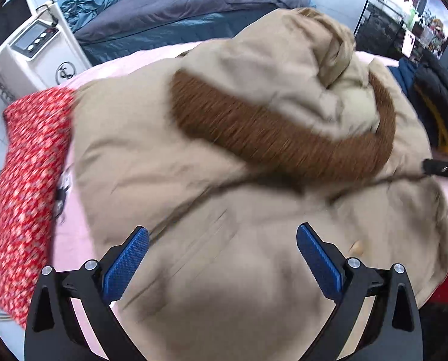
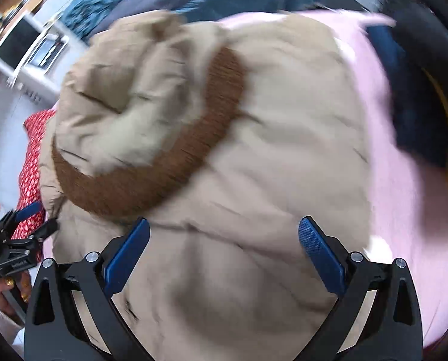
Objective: Fold large clothes
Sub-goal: 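Grasp the jacket hem with both tools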
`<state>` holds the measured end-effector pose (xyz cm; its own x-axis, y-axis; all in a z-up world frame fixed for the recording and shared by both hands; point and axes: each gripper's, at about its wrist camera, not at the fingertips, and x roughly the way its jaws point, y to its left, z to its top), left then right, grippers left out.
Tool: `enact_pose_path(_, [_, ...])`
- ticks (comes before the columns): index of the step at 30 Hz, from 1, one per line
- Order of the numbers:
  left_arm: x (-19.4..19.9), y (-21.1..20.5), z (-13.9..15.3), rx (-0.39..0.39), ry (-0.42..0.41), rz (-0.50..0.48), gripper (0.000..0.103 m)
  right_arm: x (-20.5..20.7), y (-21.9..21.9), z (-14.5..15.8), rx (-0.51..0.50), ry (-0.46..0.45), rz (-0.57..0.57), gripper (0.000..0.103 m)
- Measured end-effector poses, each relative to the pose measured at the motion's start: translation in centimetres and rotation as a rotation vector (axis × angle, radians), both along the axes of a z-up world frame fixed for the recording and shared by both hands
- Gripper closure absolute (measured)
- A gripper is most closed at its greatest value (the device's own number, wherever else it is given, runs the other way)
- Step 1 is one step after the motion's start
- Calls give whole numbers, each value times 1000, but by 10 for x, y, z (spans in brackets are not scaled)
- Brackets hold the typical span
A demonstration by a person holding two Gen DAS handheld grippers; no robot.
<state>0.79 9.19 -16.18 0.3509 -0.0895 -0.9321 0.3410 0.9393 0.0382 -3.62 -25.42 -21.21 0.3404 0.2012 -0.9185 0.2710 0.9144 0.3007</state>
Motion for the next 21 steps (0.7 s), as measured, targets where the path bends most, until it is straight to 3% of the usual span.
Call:
enact_pose_path(5, [-12, 49, -13, 28, 50, 86, 12, -60, -41, -15, -7, 72, -100, 5])
enact_pose_path(10, [-22, 95, -16, -7, 97, 188, 19, -94, -71, -20, 18, 102, -142, 5])
enact_pose_path(16, [-45, 127, -31, -126, 218, 225, 19, -119, -70, -37, 138, 142, -65, 5])
enact_pose_path(21, [-78, 124, -56, -126, 311, 162, 18, -143, -66, -60, 206, 213, -3, 5])
